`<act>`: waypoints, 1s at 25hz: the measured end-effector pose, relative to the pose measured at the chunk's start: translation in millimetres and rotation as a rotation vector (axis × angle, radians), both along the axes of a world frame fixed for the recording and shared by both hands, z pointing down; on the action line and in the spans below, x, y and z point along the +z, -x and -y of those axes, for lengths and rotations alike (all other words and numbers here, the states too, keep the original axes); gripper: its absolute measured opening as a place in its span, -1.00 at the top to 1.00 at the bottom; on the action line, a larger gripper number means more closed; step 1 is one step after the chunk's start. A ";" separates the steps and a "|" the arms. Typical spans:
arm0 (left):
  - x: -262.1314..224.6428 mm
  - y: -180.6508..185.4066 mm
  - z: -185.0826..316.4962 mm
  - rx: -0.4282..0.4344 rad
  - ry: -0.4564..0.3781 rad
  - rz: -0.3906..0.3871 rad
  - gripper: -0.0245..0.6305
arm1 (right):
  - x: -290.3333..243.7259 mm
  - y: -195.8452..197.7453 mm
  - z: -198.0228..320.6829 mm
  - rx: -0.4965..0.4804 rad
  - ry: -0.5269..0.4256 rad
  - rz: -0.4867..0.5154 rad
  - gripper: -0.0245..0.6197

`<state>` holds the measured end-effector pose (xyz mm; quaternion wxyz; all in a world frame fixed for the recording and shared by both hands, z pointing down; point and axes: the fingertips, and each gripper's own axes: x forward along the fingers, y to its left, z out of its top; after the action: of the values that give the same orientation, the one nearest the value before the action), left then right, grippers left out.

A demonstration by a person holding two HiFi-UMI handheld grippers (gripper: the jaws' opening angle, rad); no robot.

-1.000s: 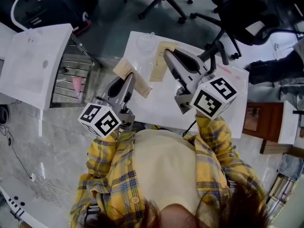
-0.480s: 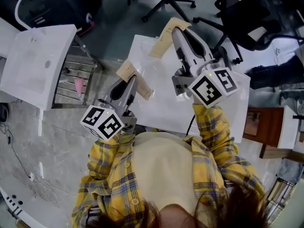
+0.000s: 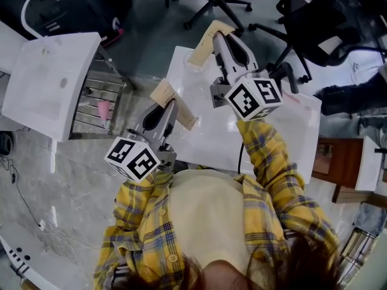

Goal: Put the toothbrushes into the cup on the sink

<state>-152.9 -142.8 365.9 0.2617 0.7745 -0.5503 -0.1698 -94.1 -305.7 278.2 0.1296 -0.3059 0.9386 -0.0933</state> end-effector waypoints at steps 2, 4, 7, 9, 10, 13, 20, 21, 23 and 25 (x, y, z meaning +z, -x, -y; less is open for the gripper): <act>1.1 0.2 -0.7 0.001 0.002 0.000 0.83 | 12.9 2.7 4.2 0.013 0.008 -0.029 0.80; 2.0 0.5 -0.9 -0.001 0.001 -0.001 0.83 | 22.9 3.2 6.7 0.020 0.020 -0.044 0.80; 3.1 0.9 -0.6 0.000 0.002 -0.002 0.83 | 34.8 4.5 9.1 0.028 0.030 -0.066 0.79; 3.2 1.1 -1.3 0.004 0.003 -0.004 0.83 | 42.8 6.5 10.1 0.034 0.039 -0.088 0.79; 3.2 1.5 -1.8 0.007 0.004 -0.006 0.83 | 46.9 7.8 10.4 0.035 0.046 -0.098 0.79; 3.1 3.5 -2.5 0.012 0.004 -0.010 0.83 | 58.4 12.1 10.6 0.034 0.073 -0.125 0.79; 4.3 1.0 -1.2 0.027 0.004 -0.014 0.83 | 76.5 15.3 10.0 0.019 0.107 -0.205 0.79; 4.2 0.3 -0.6 0.031 0.004 -0.013 0.83 | 77.9 15.7 9.7 0.013 0.113 -0.214 0.79; 2.8 -0.8 0.7 0.039 0.002 -0.013 0.83 | 79.2 16.9 8.1 -0.001 0.124 -0.231 0.70; 0.4 -1.9 1.9 0.045 -0.001 -0.012 0.83 | 79.1 17.4 6.1 -0.014 0.132 -0.241 0.62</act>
<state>-150.9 -144.7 366.3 0.2681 0.7860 -0.5309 -0.1687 -111.5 -311.8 357.3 -0.0054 -0.3165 0.9412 -0.1184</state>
